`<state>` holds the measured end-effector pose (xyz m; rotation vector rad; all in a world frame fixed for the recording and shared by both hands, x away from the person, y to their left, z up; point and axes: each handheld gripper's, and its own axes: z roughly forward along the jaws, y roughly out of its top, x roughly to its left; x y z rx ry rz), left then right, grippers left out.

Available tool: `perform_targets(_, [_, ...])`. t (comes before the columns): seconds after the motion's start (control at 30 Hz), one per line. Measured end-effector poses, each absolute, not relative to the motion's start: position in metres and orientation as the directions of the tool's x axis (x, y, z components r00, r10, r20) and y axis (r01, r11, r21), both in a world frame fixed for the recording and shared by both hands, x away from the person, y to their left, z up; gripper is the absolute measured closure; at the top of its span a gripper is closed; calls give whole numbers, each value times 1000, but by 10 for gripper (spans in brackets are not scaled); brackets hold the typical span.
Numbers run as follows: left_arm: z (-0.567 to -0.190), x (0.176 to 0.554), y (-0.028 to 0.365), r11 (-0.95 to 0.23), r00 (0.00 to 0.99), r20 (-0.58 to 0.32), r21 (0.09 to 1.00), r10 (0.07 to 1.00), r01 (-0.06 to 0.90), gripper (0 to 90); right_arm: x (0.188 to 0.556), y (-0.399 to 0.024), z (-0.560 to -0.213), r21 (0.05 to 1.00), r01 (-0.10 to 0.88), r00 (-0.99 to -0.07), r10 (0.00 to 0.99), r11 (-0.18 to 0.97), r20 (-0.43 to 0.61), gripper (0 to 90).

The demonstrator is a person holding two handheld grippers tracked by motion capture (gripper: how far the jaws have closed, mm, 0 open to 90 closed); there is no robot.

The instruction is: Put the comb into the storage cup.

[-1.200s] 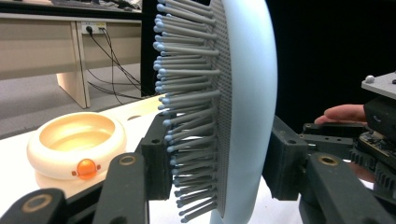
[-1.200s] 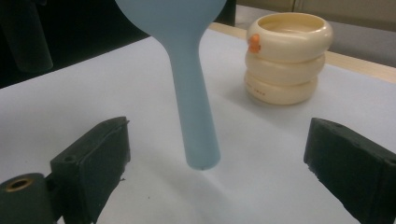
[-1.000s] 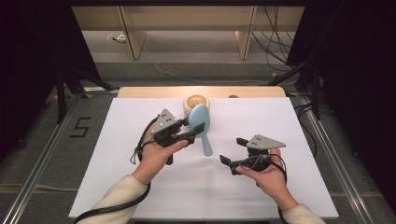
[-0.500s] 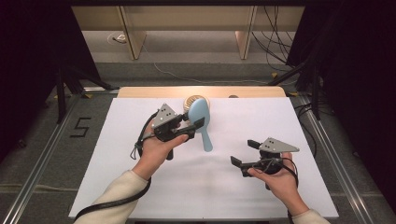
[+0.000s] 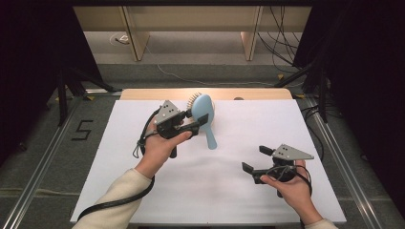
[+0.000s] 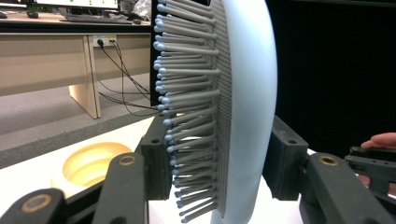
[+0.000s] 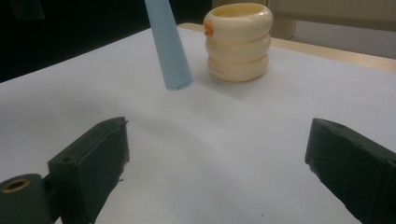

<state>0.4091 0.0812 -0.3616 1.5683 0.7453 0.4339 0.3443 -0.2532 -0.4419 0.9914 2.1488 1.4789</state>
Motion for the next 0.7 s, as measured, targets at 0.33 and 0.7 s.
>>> perform_targets(0.33, [-354,413,81,-11,718,-136,981,683,196,510,340,-259,-444,913,352,-687,720,204,104,71])
perform_targets(0.7, [-349,420,81,-19,714,-126,981,688,191,509,336,-264,-448,913,356,-682,724,198,108,71])
